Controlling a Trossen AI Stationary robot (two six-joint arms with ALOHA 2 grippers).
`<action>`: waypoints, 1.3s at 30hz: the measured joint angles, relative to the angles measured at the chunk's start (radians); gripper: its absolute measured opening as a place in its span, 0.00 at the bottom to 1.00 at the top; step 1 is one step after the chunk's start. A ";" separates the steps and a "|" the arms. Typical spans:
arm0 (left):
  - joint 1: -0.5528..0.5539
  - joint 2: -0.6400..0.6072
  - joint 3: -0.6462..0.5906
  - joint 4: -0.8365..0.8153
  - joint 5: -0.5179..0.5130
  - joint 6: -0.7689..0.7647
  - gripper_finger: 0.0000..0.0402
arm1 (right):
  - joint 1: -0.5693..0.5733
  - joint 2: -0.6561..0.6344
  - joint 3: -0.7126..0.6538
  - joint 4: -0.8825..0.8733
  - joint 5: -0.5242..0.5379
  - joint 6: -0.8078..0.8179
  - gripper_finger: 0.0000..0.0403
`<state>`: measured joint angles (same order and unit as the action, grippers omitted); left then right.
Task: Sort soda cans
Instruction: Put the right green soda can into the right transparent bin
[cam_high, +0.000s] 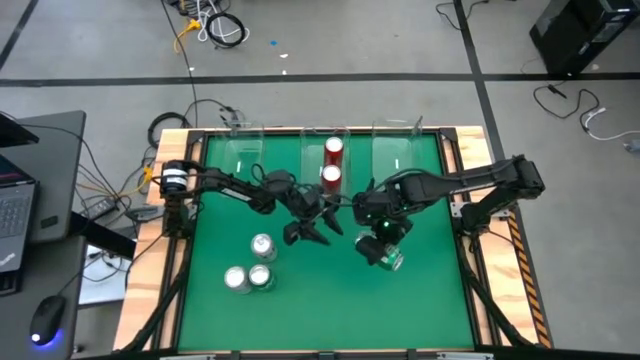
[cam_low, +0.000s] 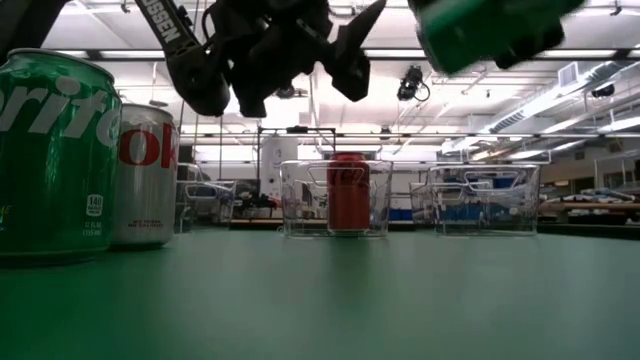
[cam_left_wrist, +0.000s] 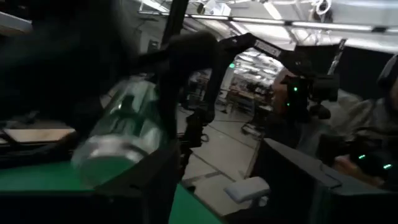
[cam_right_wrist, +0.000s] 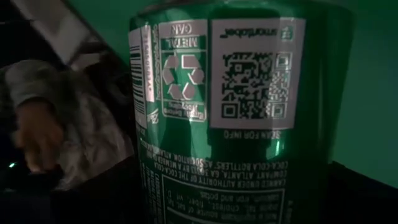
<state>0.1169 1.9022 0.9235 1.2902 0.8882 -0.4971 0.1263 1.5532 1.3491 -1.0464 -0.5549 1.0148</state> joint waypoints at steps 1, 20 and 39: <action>0.002 -0.002 -0.007 -0.002 -0.003 0.019 0.52 | -0.007 0.000 -0.034 0.003 -0.022 0.007 0.76; 0.013 -0.013 -0.066 0.001 0.020 0.045 0.02 | -0.089 -0.001 -0.583 0.140 -0.589 0.185 0.76; 0.013 -0.012 -0.066 -0.001 0.033 0.048 0.02 | -0.094 -0.001 -0.766 0.393 -0.613 0.254 0.91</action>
<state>0.1295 1.8899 0.8577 1.2892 0.9217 -0.4496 0.0319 1.5524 0.5835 -0.6533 -1.1683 1.2689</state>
